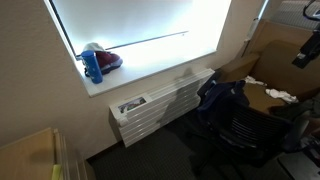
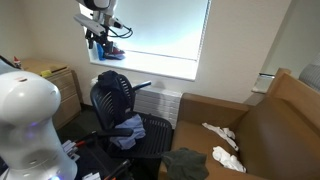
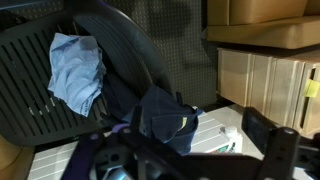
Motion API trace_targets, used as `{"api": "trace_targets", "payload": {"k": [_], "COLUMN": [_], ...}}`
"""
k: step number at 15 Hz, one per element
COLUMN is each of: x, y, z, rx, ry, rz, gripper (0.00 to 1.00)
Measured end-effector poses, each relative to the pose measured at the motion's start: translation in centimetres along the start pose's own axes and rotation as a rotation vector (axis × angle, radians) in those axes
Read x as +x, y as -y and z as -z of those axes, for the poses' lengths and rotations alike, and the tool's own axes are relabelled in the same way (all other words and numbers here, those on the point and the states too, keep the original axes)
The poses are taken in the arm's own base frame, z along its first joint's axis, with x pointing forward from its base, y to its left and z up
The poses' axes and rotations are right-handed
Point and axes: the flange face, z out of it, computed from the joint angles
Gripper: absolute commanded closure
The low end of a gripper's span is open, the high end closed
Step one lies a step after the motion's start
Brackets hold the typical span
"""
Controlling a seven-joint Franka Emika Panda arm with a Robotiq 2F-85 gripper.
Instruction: Move the chair towards the heater
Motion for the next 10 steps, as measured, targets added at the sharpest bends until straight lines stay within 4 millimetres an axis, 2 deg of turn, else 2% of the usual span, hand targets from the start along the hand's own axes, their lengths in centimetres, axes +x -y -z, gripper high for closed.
{"api": "trace_targets", "payload": {"k": [1, 2, 5, 7, 9, 10], "x": [0.1, 0.4, 2.2, 4.0, 5.7, 6.2], "y": [-0.1, -0.2, 0.8, 1.9, 2.5, 2.6], "z": [-0.8, -2.4, -8.9, -12.4, -14.5, -14.9], "rx": [-0.003, -0.009, -0.021, -0.051, -0.057, -0.054], "ry": [0.019, 0.054, 0.192, 0.263, 0.300, 0.309], "rz": [-0.008, -0.010, 0.029, 0.079, 0.099, 0.101], "gripper": [0.00, 0.00, 0.00, 0.00, 0.00, 0.00]}}
